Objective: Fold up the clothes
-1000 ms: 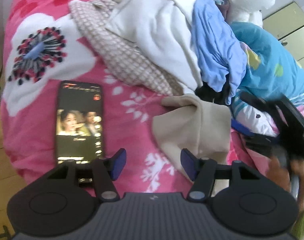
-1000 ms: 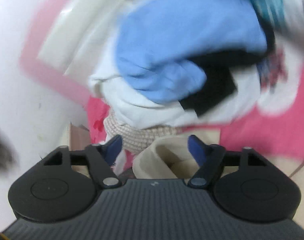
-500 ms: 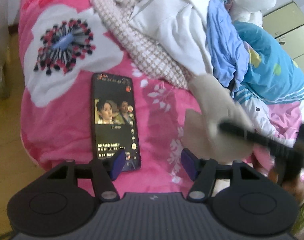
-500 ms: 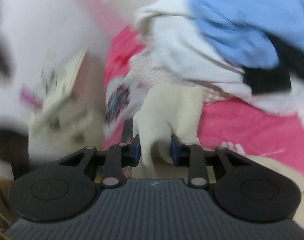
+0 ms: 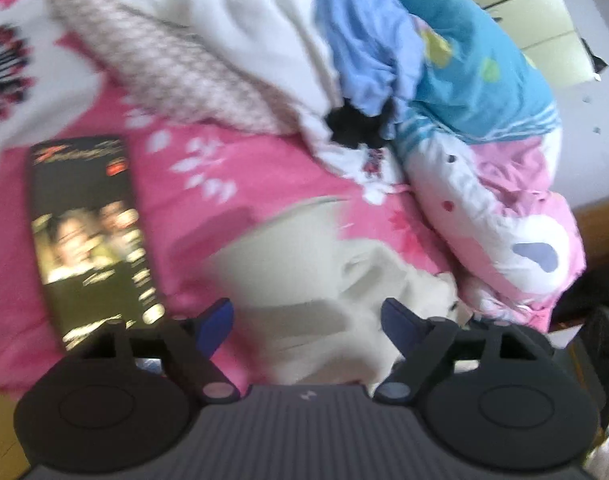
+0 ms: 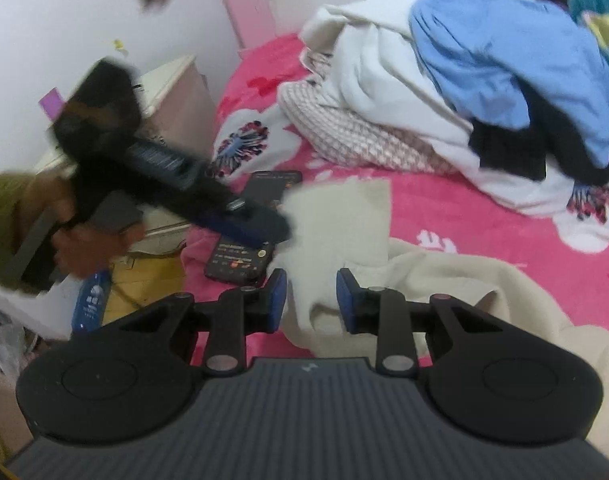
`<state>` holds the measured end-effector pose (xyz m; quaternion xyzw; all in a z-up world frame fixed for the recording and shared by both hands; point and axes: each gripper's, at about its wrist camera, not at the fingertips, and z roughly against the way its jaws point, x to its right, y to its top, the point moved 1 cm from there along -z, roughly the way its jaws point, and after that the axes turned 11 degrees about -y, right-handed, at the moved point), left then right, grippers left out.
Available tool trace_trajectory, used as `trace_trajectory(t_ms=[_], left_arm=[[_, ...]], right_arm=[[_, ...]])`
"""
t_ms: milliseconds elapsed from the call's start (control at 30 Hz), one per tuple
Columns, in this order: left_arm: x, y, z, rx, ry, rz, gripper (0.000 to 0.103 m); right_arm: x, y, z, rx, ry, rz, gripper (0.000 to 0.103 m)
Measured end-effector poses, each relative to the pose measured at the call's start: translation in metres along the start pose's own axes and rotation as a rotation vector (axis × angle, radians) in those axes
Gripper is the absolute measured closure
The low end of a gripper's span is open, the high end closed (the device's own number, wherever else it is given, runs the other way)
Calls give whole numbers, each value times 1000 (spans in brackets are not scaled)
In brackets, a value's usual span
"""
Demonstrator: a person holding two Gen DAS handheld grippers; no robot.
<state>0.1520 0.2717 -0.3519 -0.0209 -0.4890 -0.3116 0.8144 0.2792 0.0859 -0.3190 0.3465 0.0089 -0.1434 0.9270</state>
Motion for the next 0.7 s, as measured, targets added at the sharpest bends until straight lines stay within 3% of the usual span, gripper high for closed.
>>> trace_trajectory(t_ms=[100,200,300,400,467,567,667,700], left_arm=[[2,10,-21,-17,35,-15,19],[-1,16,-34,-26,105,22,28],[8,18,-30,-10,130,-51,28],[13,24,-29,-8,211,-156,26],[10,31,-36,-61,243,-206,25],[-1,42,-57,-156,247,-205,25],[-8,48,-76,-208,239,-188,32],[-7,49,-79,-207,244,-191,45]], right_arm=[[-1,-1,2,7,-1,20,77],[3,-4,3,15,-23,-4,77],[13,-8,6,23,-45,-79,75],[25,-17,10,13,-60,-174,75],[28,-22,11,5,-66,-214,75],[32,-31,13,-7,-73,-273,75],[36,-39,14,-19,-81,-332,75],[38,-42,14,-23,-84,-352,75]])
